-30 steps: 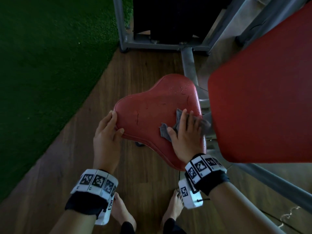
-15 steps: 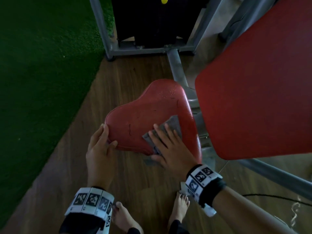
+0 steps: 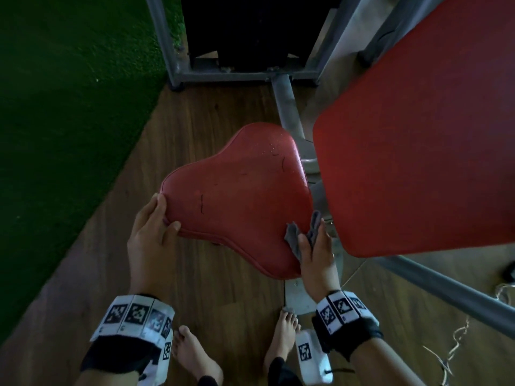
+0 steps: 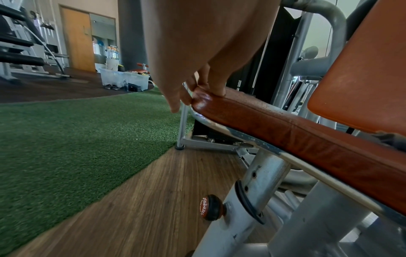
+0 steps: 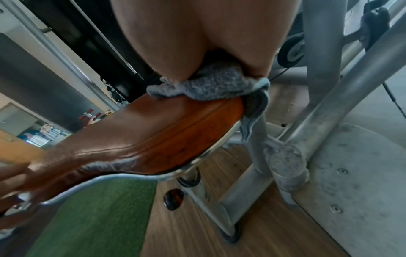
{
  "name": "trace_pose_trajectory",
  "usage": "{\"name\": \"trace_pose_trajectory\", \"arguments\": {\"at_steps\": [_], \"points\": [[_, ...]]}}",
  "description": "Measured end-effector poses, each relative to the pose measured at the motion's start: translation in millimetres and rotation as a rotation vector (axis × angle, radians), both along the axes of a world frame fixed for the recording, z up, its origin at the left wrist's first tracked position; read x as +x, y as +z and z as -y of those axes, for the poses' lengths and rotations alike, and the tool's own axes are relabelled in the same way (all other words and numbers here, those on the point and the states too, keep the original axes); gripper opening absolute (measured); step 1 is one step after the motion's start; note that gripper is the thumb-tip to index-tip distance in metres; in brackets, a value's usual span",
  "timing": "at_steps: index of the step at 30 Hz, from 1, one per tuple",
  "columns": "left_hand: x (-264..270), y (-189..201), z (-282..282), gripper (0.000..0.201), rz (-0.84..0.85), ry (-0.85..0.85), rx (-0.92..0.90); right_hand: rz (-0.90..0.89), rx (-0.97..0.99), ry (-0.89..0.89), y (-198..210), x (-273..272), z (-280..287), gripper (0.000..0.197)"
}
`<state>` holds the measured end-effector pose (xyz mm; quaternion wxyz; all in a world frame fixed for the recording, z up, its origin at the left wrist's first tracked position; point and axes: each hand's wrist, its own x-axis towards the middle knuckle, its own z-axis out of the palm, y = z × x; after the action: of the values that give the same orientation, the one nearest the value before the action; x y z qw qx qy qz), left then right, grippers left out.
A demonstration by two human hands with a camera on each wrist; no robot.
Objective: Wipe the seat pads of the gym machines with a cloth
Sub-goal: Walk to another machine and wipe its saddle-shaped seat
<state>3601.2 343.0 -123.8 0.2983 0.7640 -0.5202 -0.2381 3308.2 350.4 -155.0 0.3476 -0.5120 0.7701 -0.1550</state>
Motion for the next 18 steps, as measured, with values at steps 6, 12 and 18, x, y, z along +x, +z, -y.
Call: {"name": "trace_pose_trajectory", "arguments": {"at_steps": [6,12,18], "points": [[-4,0,1,0.057,-0.021,0.048,0.002,0.093,0.024,-0.021,-3,-4,33,0.066],[-6,1,3,0.058,-0.012,0.062,0.01,0.076,-0.002,0.028,3,-1,20,0.067],[-7,2,1,0.058,-0.066,0.064,-0.011,-0.035,0.005,0.046,7,6,21,0.069]]}}
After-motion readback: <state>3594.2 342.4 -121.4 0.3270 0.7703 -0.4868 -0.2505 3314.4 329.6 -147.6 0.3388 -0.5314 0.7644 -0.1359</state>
